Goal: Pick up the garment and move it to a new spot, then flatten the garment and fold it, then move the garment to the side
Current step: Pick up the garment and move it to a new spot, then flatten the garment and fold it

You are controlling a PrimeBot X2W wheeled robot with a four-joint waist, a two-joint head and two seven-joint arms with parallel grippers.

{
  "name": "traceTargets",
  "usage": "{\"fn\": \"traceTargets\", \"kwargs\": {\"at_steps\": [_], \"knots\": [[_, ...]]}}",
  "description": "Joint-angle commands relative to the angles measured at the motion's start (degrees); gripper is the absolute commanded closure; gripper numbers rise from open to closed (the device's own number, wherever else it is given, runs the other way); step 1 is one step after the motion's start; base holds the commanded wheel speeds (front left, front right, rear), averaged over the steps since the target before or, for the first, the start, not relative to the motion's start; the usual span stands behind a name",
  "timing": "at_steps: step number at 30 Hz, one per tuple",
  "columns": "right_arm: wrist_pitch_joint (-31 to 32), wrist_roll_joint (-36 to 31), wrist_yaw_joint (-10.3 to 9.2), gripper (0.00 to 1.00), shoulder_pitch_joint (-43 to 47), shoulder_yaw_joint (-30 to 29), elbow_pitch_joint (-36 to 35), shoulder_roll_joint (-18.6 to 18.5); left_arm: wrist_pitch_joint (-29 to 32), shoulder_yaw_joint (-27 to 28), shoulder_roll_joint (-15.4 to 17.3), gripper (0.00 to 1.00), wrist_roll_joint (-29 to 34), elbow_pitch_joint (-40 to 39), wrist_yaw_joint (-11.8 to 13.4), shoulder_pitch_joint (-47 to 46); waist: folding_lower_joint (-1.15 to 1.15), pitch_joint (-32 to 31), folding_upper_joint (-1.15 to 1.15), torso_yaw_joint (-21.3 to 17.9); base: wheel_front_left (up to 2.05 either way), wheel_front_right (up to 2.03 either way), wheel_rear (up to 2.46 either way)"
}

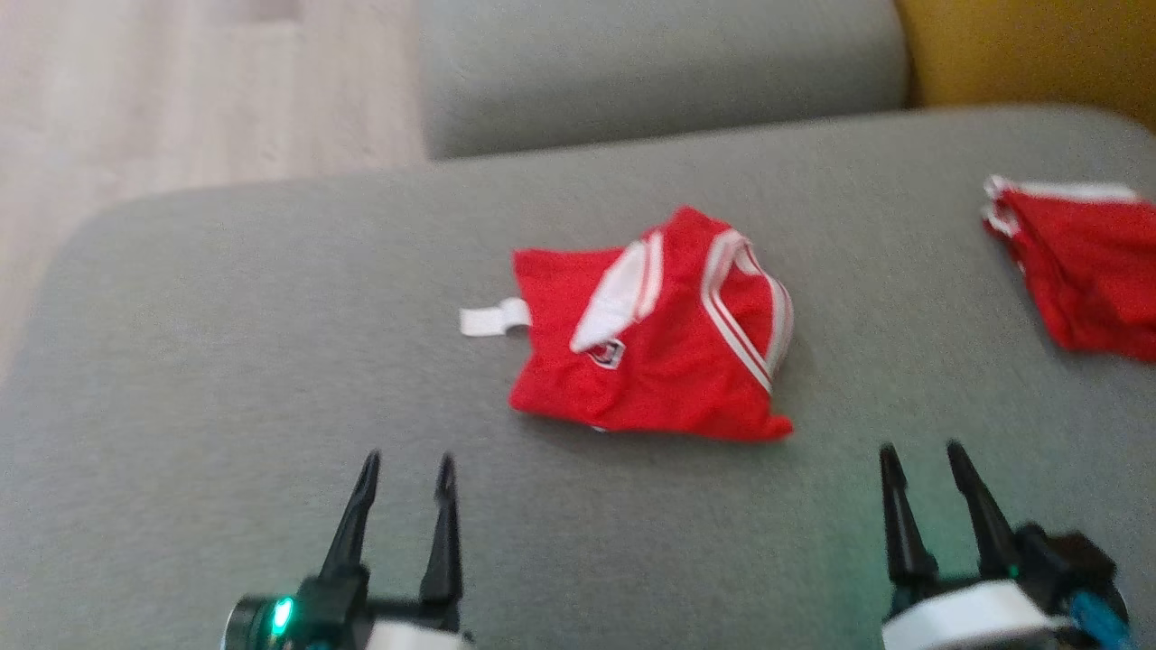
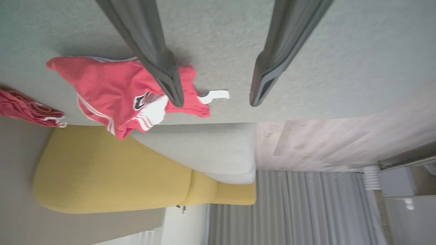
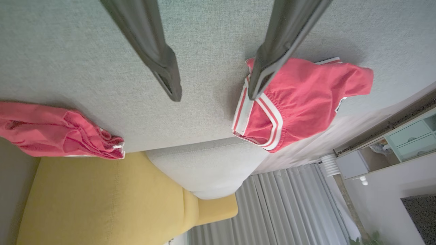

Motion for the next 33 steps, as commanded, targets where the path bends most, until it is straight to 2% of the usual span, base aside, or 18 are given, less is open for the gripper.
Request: {"fn": "traceTargets", "kwargs": {"at_steps": [1,5,12,33], "knots": [[-0.4,0.0,0.39,0.0,-0.2,0.9,-1.6,-0.3,-0.5,2.5,-0.3,0.0,0.6,-2.1,0.4,-1.1,0.01,-6.1,0.0,6.0,0.0,0.0,0.0],[-0.4,1.4,0.39,0.0,2.4,0.4,-1.4,-0.3,-0.5,4.5,-0.3,0.0,3.3,-3.2,0.3,2.4,0.01,-8.1,0.0,7.6,0.0,0.0,0.0],[-0.4,-1.3,0.39,0.0,3.1,2.2,0.2,-0.3,-0.5,7.0,-0.3,0.0,1.5,-3.6,-0.1,5.1,0.01,-9.4,0.0,7.1,0.0,0.0,0.0],[-0.4,-1.4,0.39,0.0,3.2,2.4,0.5,-0.3,-0.5,6.6,-0.3,0.0,-0.3,-4.6,0.0,6.0,0.01,-9.9,0.0,5.6,0.0,0.0,0.0]]}}
